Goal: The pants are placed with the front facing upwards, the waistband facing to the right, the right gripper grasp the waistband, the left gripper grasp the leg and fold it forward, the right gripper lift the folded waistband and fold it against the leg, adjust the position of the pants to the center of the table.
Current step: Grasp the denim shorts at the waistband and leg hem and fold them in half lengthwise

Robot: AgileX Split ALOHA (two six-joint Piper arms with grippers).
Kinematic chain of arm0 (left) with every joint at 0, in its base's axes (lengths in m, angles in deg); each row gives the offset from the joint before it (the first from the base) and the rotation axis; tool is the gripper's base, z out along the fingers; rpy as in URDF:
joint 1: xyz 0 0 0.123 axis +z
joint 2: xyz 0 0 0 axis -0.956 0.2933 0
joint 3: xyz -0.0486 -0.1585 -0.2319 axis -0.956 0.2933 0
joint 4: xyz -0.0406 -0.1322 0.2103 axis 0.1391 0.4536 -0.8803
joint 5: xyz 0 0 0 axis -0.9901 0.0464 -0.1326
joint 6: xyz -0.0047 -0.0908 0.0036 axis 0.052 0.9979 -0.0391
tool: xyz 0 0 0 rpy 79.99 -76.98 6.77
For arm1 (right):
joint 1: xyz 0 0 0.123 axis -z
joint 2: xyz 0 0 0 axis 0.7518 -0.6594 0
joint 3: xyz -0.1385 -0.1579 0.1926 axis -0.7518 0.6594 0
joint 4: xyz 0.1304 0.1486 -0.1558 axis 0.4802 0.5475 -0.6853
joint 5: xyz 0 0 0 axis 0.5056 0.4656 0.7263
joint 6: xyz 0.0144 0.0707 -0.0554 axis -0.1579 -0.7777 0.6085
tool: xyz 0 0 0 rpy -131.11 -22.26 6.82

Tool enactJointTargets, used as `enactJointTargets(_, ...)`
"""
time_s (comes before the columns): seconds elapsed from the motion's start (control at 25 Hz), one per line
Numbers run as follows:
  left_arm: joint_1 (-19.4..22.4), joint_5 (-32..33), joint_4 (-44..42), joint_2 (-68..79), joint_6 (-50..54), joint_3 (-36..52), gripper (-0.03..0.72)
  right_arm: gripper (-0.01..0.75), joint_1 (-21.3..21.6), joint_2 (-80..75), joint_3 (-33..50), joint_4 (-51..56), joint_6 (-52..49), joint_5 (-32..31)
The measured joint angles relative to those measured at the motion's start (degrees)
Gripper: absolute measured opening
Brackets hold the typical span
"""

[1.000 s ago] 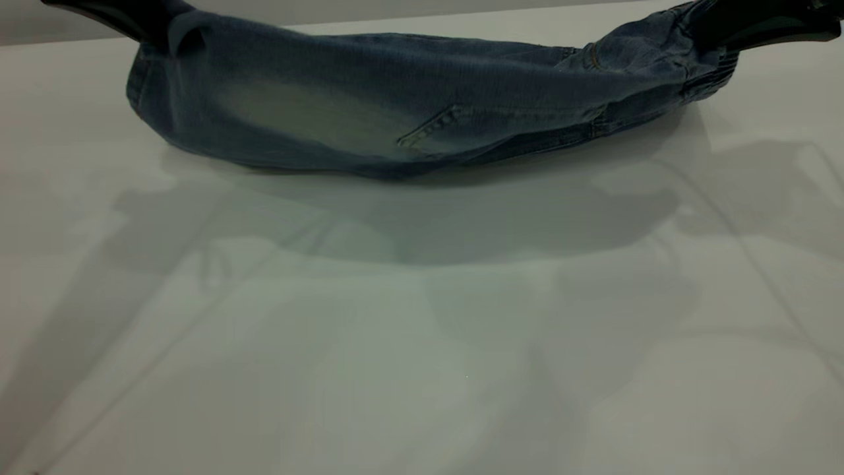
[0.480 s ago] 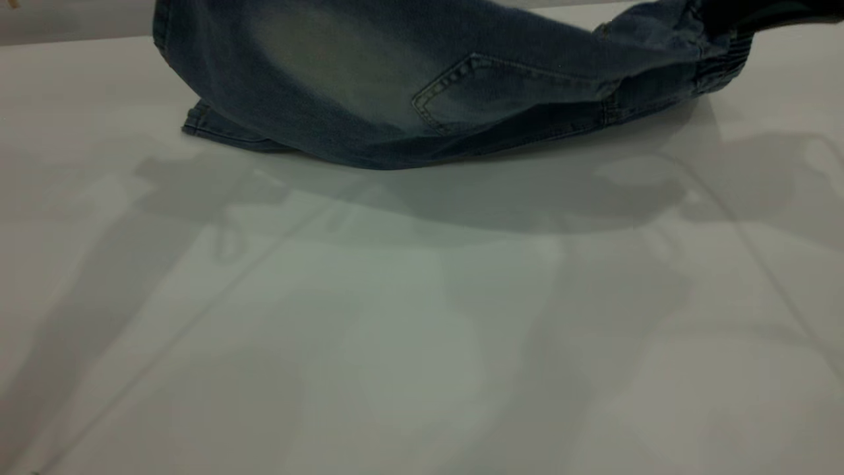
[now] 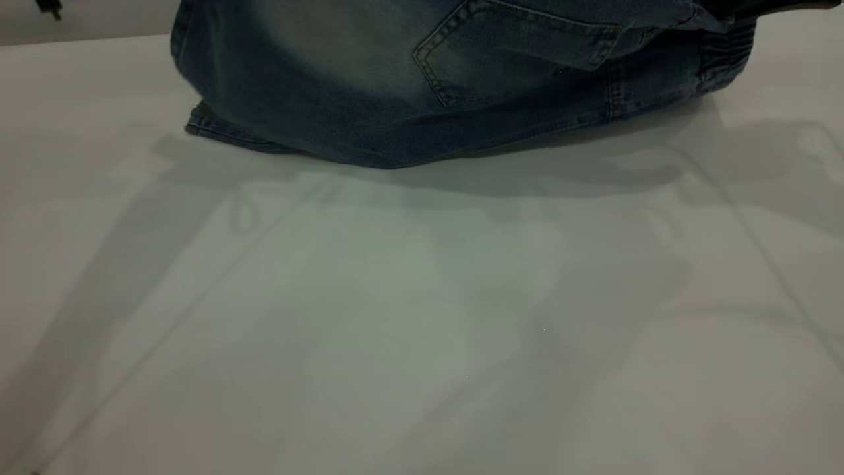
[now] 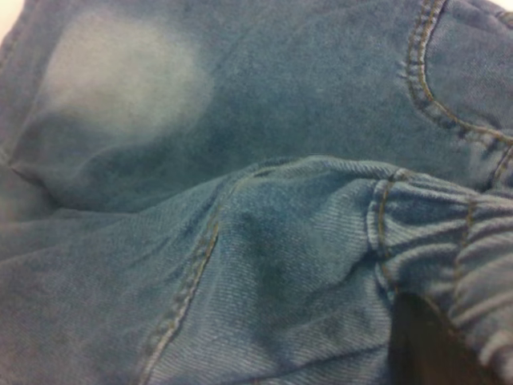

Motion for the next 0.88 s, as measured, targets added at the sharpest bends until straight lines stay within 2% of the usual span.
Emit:
enactJointTargets(0.44,0.11,-3.39,-1.79,5.13,-0.1,-4.74,0.055,0.038,0.0,-2.92,-2.98,-0.1,0.25,0.19)
enactJointTargets(0.88,0.11,-7.67,-3.26,5.94,-0.1,-4.94,0.055,0.038,0.0,-5.77,-5.23,0.75,1.48,0.19)
